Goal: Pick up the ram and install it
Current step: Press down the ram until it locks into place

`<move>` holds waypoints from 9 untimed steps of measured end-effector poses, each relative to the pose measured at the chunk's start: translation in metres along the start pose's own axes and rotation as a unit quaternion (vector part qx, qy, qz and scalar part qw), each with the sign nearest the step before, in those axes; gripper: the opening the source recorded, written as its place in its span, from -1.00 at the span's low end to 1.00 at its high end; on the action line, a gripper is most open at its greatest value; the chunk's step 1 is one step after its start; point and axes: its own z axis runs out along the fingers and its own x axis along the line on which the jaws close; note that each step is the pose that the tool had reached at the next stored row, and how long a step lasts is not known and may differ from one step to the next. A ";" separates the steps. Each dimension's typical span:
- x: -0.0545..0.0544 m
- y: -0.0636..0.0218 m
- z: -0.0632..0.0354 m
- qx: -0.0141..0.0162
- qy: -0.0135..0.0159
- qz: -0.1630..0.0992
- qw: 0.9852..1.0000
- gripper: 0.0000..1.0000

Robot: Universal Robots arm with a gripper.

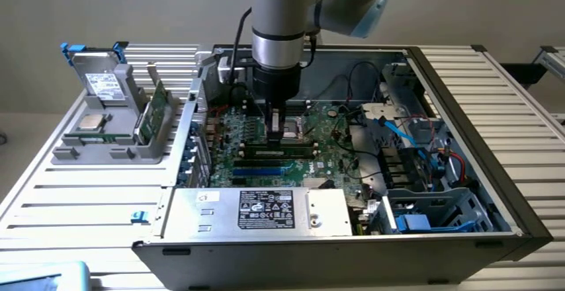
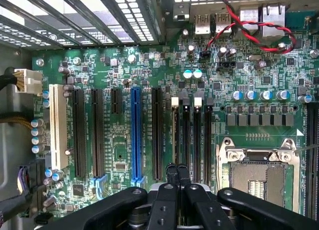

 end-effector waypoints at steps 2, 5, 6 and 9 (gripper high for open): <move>0.000 0.0002 0.0012 0.000 0.000 0.000 1.000 -0.78; 0.000 0.0003 0.0027 0.000 0.000 0.000 1.000 -0.78; 0.000 0.0003 0.0028 0.000 0.000 0.000 1.000 -0.78; 0.000 0.0003 0.0019 0.000 -0.001 0.000 1.000 -0.78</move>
